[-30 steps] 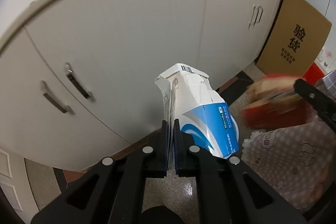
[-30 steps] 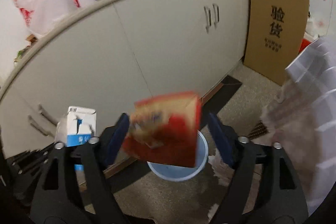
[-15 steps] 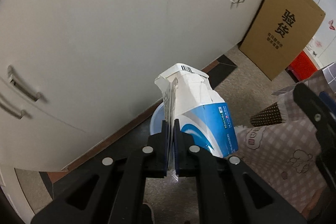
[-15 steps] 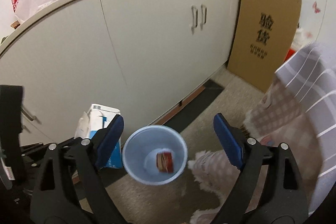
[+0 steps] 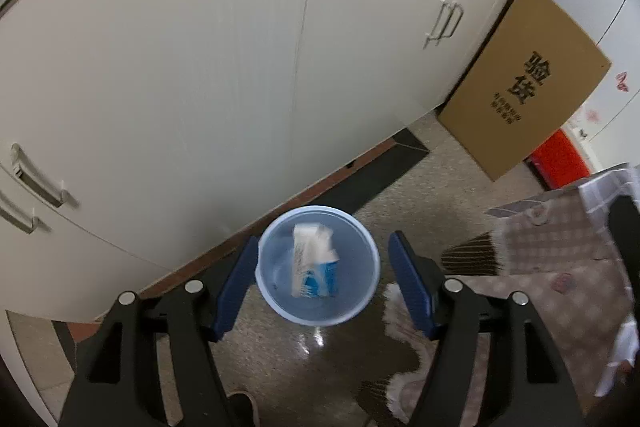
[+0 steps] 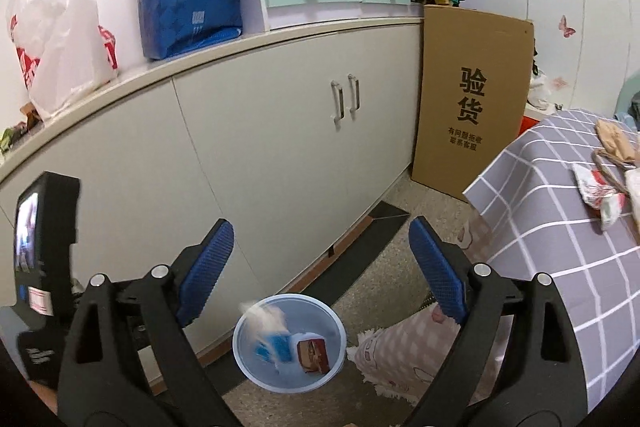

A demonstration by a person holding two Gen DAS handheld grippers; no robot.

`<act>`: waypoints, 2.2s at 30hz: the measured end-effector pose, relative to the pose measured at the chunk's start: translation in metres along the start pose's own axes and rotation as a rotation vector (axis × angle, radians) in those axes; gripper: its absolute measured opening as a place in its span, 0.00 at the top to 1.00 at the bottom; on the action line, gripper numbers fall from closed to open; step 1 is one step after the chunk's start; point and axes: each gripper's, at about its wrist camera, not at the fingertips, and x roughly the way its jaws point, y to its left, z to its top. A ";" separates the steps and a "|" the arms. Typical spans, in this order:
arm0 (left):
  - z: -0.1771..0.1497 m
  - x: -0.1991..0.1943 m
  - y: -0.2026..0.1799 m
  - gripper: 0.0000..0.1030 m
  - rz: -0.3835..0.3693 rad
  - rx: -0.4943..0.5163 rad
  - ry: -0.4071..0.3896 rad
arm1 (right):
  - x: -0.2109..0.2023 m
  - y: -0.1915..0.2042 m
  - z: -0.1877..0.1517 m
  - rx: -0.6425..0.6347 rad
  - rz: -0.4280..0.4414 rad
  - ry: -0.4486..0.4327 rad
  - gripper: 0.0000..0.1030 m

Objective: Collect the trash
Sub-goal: 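Grasp the orange bottle cap with the left tool while the right tool grasps the snack wrapper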

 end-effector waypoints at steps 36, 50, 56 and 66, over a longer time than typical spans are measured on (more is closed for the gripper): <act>-0.124 -0.200 -0.253 0.29 -0.288 0.484 -0.212 | -0.240 -0.234 -0.030 0.322 -0.273 -0.034 0.13; -0.172 -0.143 -0.349 0.60 -0.329 0.777 -0.078 | -0.238 -0.307 -0.063 0.403 -0.288 0.095 0.13; -0.174 -0.133 -0.355 0.60 -0.354 0.825 -0.072 | -0.231 -0.310 -0.062 0.410 -0.270 0.110 0.13; -0.165 -0.128 -0.347 0.73 -0.347 0.791 -0.085 | -0.203 -0.297 -0.050 0.375 -0.219 0.169 0.18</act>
